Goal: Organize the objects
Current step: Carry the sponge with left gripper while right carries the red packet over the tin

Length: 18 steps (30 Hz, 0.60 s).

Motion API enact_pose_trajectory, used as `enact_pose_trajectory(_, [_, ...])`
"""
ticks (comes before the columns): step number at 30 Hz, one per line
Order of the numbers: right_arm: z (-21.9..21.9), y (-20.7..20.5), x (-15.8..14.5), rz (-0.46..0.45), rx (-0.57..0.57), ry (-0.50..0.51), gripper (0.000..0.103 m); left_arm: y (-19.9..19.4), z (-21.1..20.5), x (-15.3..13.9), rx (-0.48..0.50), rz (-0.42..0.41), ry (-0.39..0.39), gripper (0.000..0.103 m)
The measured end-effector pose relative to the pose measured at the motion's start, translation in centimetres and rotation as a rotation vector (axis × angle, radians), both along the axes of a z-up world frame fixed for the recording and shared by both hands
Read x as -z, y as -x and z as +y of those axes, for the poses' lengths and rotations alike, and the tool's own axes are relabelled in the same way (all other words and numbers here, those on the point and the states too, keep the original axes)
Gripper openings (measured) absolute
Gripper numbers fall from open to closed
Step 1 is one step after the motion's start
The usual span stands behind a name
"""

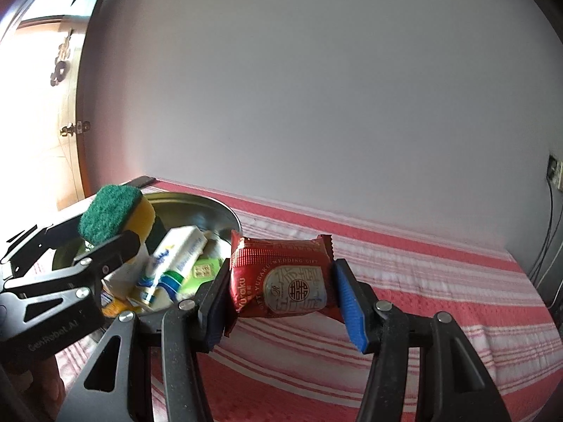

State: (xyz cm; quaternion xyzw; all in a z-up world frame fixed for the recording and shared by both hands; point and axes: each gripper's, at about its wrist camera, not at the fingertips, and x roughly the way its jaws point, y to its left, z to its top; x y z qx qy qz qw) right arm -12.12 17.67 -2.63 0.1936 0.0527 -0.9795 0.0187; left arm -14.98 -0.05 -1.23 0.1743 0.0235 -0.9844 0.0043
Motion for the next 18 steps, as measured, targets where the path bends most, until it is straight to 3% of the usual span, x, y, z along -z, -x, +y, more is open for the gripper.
enact_pose_trajectory(8, [-1.0,0.1,-1.9,0.037,-0.043,-0.02,0.057,-0.6,-2.9,-1.6,-0.055,0.022,0.013,0.07])
enact_pose_trajectory(18, [-2.7,0.7,-3.3,0.053,-0.099,-0.016,0.057,0.2,-6.7,-1.5,-0.136,-0.026,0.019,0.07])
